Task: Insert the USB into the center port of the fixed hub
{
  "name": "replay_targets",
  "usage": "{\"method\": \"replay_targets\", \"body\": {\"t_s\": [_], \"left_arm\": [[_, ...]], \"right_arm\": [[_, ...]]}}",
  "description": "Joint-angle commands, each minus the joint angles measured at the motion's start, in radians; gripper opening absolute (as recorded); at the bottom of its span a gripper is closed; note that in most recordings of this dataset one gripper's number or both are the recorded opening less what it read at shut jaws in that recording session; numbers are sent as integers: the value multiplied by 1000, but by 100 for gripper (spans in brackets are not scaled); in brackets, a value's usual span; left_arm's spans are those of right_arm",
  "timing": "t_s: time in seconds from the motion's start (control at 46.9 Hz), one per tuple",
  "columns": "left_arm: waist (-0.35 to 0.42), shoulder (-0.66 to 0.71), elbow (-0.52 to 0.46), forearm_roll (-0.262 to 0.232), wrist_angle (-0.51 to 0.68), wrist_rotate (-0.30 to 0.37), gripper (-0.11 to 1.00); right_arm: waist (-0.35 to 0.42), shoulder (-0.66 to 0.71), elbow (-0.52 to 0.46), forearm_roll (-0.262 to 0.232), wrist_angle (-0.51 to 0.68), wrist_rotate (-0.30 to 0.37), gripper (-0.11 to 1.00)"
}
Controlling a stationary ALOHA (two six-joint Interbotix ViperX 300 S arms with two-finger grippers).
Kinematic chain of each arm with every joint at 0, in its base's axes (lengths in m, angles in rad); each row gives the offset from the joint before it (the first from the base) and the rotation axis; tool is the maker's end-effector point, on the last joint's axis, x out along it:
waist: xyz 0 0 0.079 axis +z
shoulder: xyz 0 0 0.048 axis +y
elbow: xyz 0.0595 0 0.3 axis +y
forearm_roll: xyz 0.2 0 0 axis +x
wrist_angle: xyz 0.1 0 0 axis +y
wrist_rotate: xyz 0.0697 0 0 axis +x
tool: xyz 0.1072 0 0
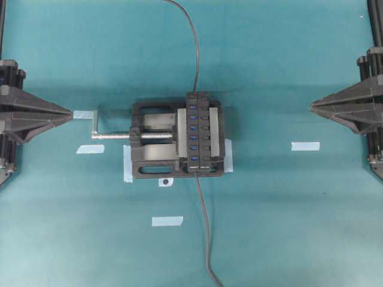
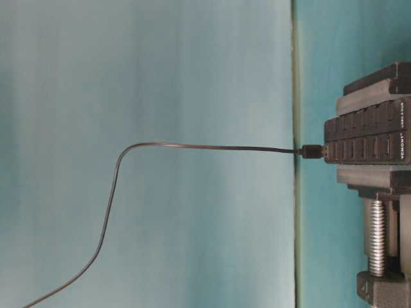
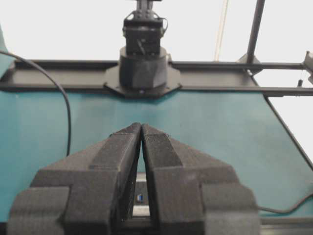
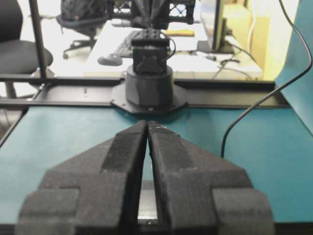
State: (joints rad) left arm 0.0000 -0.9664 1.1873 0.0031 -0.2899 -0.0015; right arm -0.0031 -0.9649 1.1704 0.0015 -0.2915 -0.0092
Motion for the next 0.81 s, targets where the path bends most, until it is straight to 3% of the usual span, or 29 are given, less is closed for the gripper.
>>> {"method": "replay_targets", "body": {"t_s": [0.0, 0.085, 0.234, 0.298, 0.383, 0.618, 0.788], "left_arm": [[2, 18, 5, 2, -14, -12, 13], [2, 21, 5, 0, -15, -25, 9], [2, 18, 3, 2, -15, -46, 2], [2, 21, 8, 2, -8, -49, 2], [2, 32, 11, 2, -2, -49, 2], [2, 75, -3, 2, 5, -48, 2], [2, 107, -21, 2, 12, -46, 2]], "right_arm": [[-3, 9, 15, 3, -14, 20, 16], [-2, -21, 84, 32, -81, 41, 20], [-2, -98, 115, 40, -298, 112, 4], [-9, -126, 115, 40, -304, 124, 1], [-18, -147, 115, 41, -216, 129, 0], [-38, -133, 63, 49, 202, 193, 0], [-43, -130, 60, 44, 296, 225, 0]]}}
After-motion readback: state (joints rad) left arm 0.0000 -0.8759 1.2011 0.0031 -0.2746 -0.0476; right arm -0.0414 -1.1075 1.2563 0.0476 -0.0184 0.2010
